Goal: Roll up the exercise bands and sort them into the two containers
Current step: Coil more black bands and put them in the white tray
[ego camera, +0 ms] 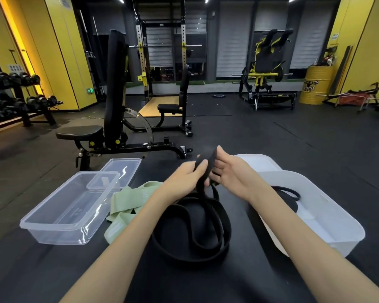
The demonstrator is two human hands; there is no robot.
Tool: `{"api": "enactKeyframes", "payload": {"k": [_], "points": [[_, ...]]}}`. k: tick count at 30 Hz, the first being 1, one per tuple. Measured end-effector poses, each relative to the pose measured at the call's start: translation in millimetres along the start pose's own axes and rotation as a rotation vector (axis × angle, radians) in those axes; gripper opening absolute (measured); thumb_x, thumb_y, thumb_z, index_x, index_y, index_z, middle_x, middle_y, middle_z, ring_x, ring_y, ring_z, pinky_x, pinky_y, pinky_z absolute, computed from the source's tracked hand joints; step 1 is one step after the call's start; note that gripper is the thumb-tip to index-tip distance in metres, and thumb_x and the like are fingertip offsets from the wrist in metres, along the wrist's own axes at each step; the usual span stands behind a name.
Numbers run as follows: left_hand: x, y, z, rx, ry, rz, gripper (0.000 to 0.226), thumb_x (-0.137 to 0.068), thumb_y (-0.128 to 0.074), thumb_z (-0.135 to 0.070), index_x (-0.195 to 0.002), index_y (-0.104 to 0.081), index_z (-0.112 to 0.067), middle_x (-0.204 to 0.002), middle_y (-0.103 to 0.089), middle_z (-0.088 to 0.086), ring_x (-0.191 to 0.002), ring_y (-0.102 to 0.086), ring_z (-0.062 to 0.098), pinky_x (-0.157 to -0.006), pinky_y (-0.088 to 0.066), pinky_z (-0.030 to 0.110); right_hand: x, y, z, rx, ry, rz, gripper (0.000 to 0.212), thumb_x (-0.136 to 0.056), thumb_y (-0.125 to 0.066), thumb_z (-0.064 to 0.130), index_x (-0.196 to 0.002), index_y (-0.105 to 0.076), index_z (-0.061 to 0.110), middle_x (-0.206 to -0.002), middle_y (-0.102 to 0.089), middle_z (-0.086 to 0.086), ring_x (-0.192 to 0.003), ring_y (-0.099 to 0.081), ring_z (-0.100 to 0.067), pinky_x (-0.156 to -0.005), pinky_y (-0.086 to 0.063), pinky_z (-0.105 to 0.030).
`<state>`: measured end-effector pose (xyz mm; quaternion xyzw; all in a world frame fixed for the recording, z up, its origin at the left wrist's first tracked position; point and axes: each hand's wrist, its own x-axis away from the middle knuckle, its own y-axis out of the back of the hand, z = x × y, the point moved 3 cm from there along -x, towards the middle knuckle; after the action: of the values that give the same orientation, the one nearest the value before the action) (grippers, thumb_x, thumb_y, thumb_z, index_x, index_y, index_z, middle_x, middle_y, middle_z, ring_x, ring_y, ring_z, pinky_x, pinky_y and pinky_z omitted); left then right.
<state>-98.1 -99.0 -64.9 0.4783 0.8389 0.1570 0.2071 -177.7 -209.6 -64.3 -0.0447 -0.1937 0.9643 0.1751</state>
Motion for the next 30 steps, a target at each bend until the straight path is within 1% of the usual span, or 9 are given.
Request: {"api": "enactKeyframes", "payload": {"k": [2, 6, 10, 15, 19, 23, 25, 28, 30], "points": [[-10.5, 5.2, -9.3, 0.088, 0.049, -0.034, 0.053, -0.102, -0.032, -0.040, -0.078, -0.066, -0.007, -0.076, -0.069, 0.003, -0.070, -0.063, 0.010, -0.073, -0.049, 0.023, 5.4, -2.1, -4.5, 0.079, -0.007, 0.040, 0.038, -0.096, -0.044, 0.042, -0.104, -0.061, 0.009, -0.090, -0.061, -0.002, -0.081, -0.060, -0.016, -0.077, -0.051, -0.027], [-22.6, 5.4, -20.0, 0.384, 0.160, -0.011, 0.046, -0.104, -0.029, -0.036, -0.092, -0.068, -0.013, -0.085, -0.069, 0.001, -0.078, -0.064, 0.016, -0.079, -0.048, 0.035, 15.5, -7.8, -17.8, 0.315, 0.047, 0.135, 0.034, -0.095, -0.053, 0.020, -0.123, -0.055, 0.000, -0.123, -0.060, -0.020, -0.115, -0.059, -0.024, -0.097, -0.048, -0.031], [-26.5, -2.0, -18.7, 0.493, 0.179, -0.045, 0.036, -0.103, -0.033, -0.031, -0.099, -0.066, -0.017, -0.107, -0.065, 0.001, -0.103, -0.059, 0.014, -0.093, -0.046, 0.032, 11.7, -12.6, -19.1, 0.615, 0.113, -0.027, 0.028, -0.091, -0.060, 0.014, -0.109, -0.059, -0.007, -0.110, -0.060, -0.032, -0.098, -0.063, -0.033, -0.095, -0.047, -0.046], [-22.6, 6.7, 0.0, 0.010, 0.179, -0.048, 0.058, -0.092, -0.031, -0.063, -0.087, -0.064, -0.016, -0.100, -0.066, 0.008, -0.093, -0.060, 0.021, -0.090, -0.046, 0.035, 10.2, -17.3, -5.8, 0.410, 0.108, -0.075, 0.019, -0.097, -0.048, 0.006, -0.100, -0.062, -0.007, -0.084, -0.066, -0.015, -0.076, -0.062, -0.022, -0.072, -0.052, -0.030], [-5.2, -4.7, 30.8, 0.250, 0.255, 0.154, 0.072, -0.089, -0.027, -0.071, -0.110, -0.070, -0.017, -0.111, -0.071, 0.002, -0.111, -0.062, 0.016, -0.102, -0.042, 0.031, 6.3, -14.9, 4.2, 0.190, 0.044, -0.055, 0.020, -0.098, -0.045, 0.007, -0.089, -0.063, 0.001, -0.087, -0.066, -0.015, -0.084, -0.064, -0.030, -0.085, -0.052, -0.047], [4.5, -22.5, 41.9, 0.391, 0.177, 0.163, 0.042, -0.102, -0.037, -0.036, -0.113, -0.064, -0.006, -0.116, -0.067, 0.012, -0.096, -0.067, 0.012, -0.080, -0.050, 0.018, 2.3, -9.6, 5.9, -0.092, -0.023, -0.070, 0.023, -0.100, -0.040, 0.013, -0.102, -0.062, 0.003, -0.094, -0.065, -0.009, -0.092, -0.063, -0.022, -0.070, -0.056, -0.033], [6.5, -28.2, 34.2, 0.415, 0.176, 0.127, 0.039, -0.103, -0.036, -0.033, -0.099, -0.066, -0.009, -0.100, -0.072, 0.006, -0.093, -0.068, 0.015, -0.089, -0.051, 0.027, 1.5, -8.1, 5.0, -0.170, -0.018, -0.054, 0.025, -0.099, -0.042, 0.015, -0.104, -0.063, 0.002, -0.102, -0.067, -0.008, -0.103, -0.062, -0.019, -0.075, -0.055, -0.031], [3.6, -32.4, 21.1, 0.374, 0.202, 0.124, 0.045, -0.103, -0.033, -0.039, -0.080, -0.061, -0.012, -0.071, -0.066, -0.004, -0.072, -0.061, 0.012, -0.074, -0.049, 0.027, -1.9, -2.5, 1.7, 0.009, 0.024, -0.067, 0.029, -0.097, -0.047, 0.017, -0.114, -0.060, -0.003, -0.115, -0.066, -0.013, -0.106, -0.063, -0.020, -0.087, -0.052, -0.034], [-1.8, -32.3, 16.5, 0.381, 0.213, 0.125, 0.046, -0.099, -0.038, -0.048, -0.094, -0.060, -0.008, -0.085, -0.066, -0.003, -0.082, -0.061, 0.012, -0.079, -0.047, 0.027, -0.7, -0.7, 3.1, 0.255, 0.051, -0.100, 0.024, -0.095, -0.054, 0.019, -0.106, -0.063, 0.000, -0.108, -0.068, -0.014, -0.096, -0.065, -0.024, -0.082, -0.051, -0.036]]}}
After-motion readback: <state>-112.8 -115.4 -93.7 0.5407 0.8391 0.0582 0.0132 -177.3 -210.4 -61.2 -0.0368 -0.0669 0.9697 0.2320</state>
